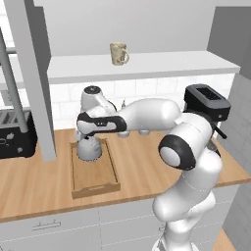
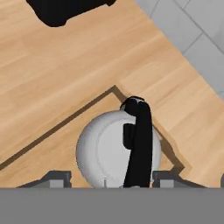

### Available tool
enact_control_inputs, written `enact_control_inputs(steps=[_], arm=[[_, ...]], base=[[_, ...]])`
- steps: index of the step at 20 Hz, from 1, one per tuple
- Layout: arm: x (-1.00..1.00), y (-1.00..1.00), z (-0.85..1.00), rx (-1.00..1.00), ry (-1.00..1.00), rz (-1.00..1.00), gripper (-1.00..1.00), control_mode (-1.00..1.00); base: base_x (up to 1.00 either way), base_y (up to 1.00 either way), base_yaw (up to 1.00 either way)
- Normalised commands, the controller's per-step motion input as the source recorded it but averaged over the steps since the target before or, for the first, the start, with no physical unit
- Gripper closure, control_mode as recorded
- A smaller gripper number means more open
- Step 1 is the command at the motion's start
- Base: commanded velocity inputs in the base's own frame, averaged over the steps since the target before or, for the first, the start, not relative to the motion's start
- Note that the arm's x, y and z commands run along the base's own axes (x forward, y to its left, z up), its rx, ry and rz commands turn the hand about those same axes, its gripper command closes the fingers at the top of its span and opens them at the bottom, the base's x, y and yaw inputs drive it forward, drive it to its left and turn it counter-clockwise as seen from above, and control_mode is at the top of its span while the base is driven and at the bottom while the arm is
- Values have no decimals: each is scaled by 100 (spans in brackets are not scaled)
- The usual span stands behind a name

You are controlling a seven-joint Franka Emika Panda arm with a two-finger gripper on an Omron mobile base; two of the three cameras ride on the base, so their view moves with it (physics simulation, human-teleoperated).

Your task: Pick the kettle from the counter and place it on the tray. Then pick the mug from the cabinet and place it on the tray. Then close the cabinet doors.

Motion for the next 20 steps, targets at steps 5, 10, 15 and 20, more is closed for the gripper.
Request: enact_control_inputs(steps=[5, 10, 15, 20], arm=[[-97, -30, 95, 0, -5, 0, -100, -100], [-100, -57, 69, 0, -5, 1, -100, -100], [-100, -49, 78, 13, -12, 7, -100, -100], [-50, -34, 100, 20, -18, 4, -100, -100]], base=[[0, 0, 0], [0, 0, 0], [0, 0, 0], [0, 0, 0]])
